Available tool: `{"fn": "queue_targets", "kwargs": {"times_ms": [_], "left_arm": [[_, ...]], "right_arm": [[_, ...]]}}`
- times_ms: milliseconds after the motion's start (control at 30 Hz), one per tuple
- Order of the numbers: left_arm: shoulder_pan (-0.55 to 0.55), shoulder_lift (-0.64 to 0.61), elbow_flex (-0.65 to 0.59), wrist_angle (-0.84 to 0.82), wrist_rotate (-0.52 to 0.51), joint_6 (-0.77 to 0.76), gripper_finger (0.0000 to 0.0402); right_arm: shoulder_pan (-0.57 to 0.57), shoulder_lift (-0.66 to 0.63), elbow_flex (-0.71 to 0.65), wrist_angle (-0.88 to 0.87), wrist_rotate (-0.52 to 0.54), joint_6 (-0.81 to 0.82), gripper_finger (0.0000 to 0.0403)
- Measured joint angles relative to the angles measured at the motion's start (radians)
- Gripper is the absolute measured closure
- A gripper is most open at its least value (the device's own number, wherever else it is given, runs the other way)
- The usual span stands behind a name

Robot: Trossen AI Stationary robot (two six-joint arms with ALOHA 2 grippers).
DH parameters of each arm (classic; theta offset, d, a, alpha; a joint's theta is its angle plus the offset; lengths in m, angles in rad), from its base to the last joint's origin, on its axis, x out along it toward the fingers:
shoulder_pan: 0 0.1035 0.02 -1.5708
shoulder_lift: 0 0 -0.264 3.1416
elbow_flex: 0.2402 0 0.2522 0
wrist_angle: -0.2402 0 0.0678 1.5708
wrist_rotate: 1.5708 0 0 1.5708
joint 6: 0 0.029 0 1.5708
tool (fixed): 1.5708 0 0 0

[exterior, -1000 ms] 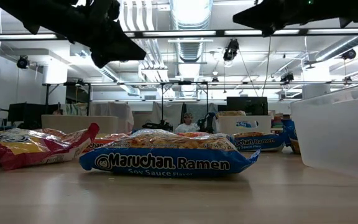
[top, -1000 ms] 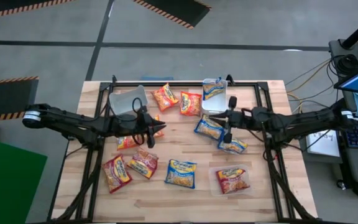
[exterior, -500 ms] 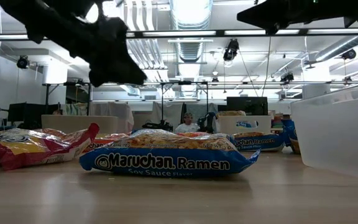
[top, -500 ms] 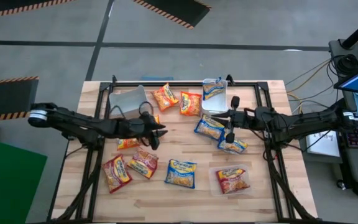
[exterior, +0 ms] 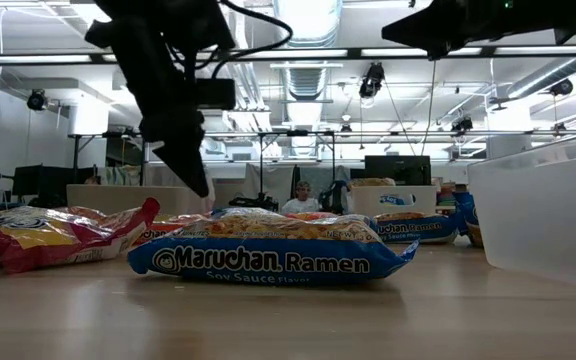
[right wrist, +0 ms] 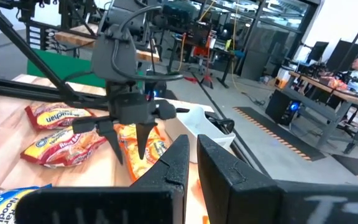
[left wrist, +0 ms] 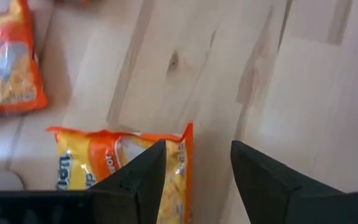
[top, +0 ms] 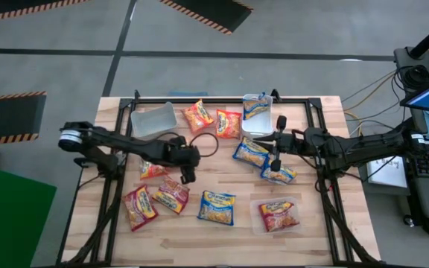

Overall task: Sort Maruchan noodles
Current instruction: Put the orange noodle pack into the gray bin

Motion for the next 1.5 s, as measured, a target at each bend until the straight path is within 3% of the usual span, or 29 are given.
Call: {"fn": "queue_targets", "kwargs": {"times_ms": [133,400,900,1100,1333,1500], "left_arm": [[0.0,0.041,-0.007,-0.001,-0.026,0.085,0.0233],[0.006,0.105,-0.013,0.005,-0.14,0.101,0.0232],[0.006,0.175,-0.016,0.016,-0.125,0.054,0.0236],[0.006,0.181,-0.016,0.016,-0.123,0.015,0.0282],[0.006,0.18,-0.016,0.018,-0.096,-0.009,0.0389],[0.003,0.147,-0.017,0.025,-0.07,-0.015,0.0397]], "right_arm": [[0.0,0.0,0.0,-0.02,0.0,0.006,0.0381],[0.0,0.0,0.0,-0.026,0.001,0.024,0.0381],[0.0,0.0,0.0,-0.048,0.009,0.035,0.0381],[0.0,0.0,0.0,-0.047,0.009,0.035,0.0381],[0.0,0.0,0.0,-0.046,0.009,0.035,0.0381],[0.0,0.0,0.001,-0.048,0.009,0.035,0.0381]]}}
